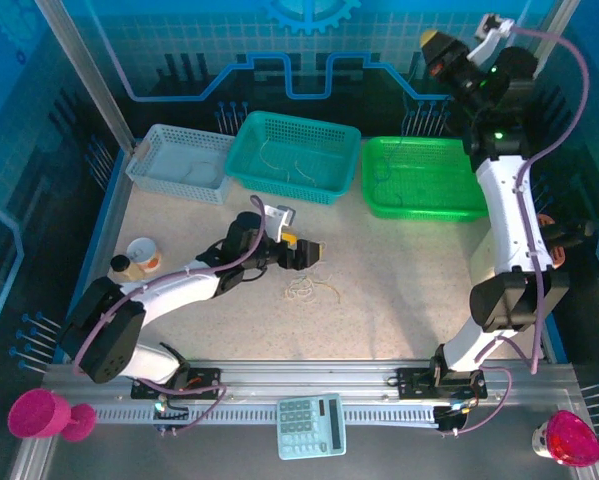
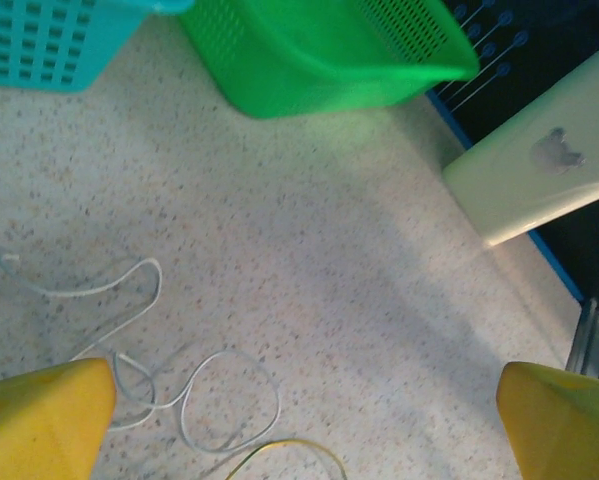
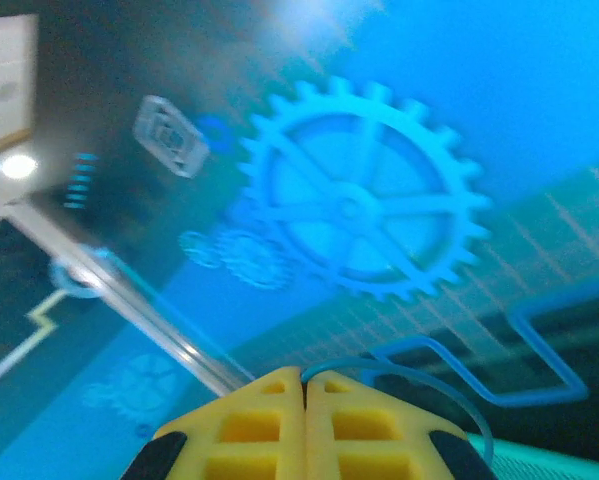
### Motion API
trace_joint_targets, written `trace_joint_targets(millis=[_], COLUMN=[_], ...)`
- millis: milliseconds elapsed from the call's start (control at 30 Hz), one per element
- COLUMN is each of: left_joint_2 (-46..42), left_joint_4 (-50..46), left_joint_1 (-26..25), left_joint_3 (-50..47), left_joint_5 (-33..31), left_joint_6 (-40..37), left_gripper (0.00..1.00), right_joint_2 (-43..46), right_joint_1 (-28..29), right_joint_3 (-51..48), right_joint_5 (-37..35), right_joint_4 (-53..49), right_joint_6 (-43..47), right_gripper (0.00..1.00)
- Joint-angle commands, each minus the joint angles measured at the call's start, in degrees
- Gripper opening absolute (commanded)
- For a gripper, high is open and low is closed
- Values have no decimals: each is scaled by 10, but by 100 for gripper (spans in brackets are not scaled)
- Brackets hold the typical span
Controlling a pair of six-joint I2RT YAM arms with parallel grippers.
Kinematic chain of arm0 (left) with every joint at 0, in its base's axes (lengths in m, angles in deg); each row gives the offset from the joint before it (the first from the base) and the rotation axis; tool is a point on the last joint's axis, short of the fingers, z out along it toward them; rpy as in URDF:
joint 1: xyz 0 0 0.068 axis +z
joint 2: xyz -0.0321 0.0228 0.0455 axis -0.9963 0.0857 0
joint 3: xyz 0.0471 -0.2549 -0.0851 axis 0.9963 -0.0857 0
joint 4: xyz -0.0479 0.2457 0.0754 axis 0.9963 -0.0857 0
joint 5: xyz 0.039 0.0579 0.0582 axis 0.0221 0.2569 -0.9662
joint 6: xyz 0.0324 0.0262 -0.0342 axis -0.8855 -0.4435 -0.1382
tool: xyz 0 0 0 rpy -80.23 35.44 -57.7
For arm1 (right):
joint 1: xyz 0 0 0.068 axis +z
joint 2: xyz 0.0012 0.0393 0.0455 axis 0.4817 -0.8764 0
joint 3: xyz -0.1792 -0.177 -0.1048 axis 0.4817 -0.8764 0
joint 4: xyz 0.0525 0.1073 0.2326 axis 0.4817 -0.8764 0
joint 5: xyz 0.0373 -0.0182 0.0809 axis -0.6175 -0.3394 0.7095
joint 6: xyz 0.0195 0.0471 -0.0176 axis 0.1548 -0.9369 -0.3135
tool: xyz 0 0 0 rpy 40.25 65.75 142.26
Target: Untangle the cables
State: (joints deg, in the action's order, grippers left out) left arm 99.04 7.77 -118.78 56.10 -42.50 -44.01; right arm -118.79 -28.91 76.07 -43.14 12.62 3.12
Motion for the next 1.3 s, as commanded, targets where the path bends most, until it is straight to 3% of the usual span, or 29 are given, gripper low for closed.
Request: trace_joint_targets(millis=[0,233,467,967,1067,1267], left_joint_2=[-37,-70,-78,-101,-102,-99], left_joint_4=[-26,-48,-50,-54,-48,-42], left_joint_1=[4,4,4,10,12,13], left_joint_3=[26,41,38,17,14,13], left_joint_5=[-15,-29,-35,-44,-42,-38], left_joint_6=[10,11,15,14,18,25], left_gripper=[99,99,99,99,99,99], right_joint_2=[22,38,31,-64,-65,-32], right_joint_1=[-1,4,0,-19,-16,1], right_joint_3=[-62,-112,12,164,135,-39], right_joint_5=[-47,-74,-110,-128,-125,-142], right_joint_4=[43,60,-27,-93,-101,-48], right_joint_6=[16,32,98,96,95,55], right_gripper=[0,0,0,0,0,0])
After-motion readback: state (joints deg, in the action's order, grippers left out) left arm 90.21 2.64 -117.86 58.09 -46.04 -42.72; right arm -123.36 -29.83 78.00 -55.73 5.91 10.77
